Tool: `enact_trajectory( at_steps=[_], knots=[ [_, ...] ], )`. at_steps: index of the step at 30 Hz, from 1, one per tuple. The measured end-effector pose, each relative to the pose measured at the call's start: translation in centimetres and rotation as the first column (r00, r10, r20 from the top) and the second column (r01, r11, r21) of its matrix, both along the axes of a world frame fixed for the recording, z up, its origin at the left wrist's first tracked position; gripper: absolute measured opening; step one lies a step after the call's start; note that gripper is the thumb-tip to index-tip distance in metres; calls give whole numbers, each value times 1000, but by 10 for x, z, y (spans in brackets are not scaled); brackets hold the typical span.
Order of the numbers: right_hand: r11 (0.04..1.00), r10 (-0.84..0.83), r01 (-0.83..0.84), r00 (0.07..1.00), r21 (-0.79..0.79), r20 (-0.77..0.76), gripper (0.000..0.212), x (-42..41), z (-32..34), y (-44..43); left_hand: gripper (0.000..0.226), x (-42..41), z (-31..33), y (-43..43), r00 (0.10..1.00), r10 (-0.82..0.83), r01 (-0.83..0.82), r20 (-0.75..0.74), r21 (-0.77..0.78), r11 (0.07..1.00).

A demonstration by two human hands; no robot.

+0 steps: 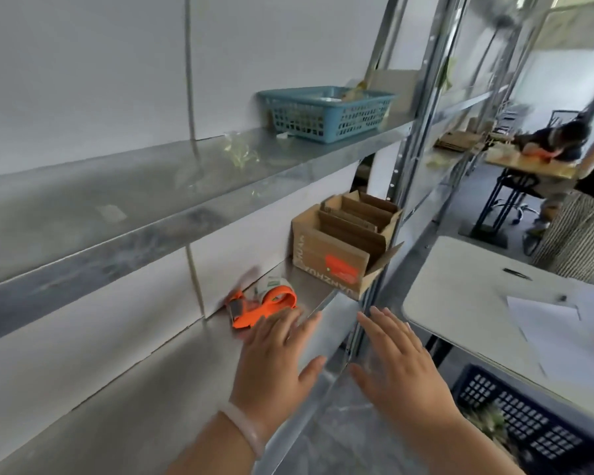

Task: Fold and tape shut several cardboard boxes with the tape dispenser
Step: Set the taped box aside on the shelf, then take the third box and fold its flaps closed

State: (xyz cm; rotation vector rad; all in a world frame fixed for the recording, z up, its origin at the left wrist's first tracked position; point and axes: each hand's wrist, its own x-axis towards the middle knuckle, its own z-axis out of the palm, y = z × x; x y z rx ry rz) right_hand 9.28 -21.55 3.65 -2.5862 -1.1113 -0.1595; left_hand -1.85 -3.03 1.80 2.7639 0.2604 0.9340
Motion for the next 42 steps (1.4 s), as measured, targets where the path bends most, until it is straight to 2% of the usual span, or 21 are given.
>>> enact_trajectory(
  at_steps=[11, 13, 16, 18, 20, 27, 30, 34, 38, 40, 42],
  knots=[
    [973, -225, 231, 944, -6, -241, 77, 126, 1, 48, 57, 141, -10, 64, 995, -79, 73, -65, -93, 993],
    [950, -297, 312, 868, -26, -398, 77, 149, -4, 49, 57, 157, -16, 60, 992, -87, 77, -95, -100, 992],
    [890, -345, 455, 687, 9, -640, 77, 187, -8, 58, 57, 173, -27, 54, 984, -92, 77, -152, -103, 992],
    [853, -332, 521, 584, 29, -741, 76, 211, -6, 65, 56, 182, -32, 49, 980, -63, 47, -187, -88, 995],
    [842, -291, 537, 519, 42, -804, 71, 232, -5, 74, 55, 191, -31, 43, 981, -13, -6, -195, -96, 995],
    [867, -211, 498, 397, 17, -893, 52, 274, -13, 89, 54, 214, -23, 17, 972, 125, -155, -201, -140, 978],
    [880, -187, 475, 323, -12, -928, 54, 283, -12, 86, 55, 217, -25, 10, 959, 205, -240, -198, -172, 955],
    [845, -100, 534, 160, 1, -982, 62, 294, -11, 88, 55, 224, -28, -5, 940, 282, -317, -190, -189, 929],
    [870, -102, 493, 170, -5, -980, 36, 304, -20, 83, 58, 230, -27, -18, 930, 311, -353, -197, -229, 907],
    [870, -76, 493, 168, 17, -983, 30, 309, -25, 73, 59, 232, -28, -20, 928, 317, -359, -195, -246, 900],
    [872, -76, 488, 213, 39, -974, 28, 314, -26, 62, 62, 236, -29, -19, 921, 331, -378, -204, -272, 885]
  ],
)
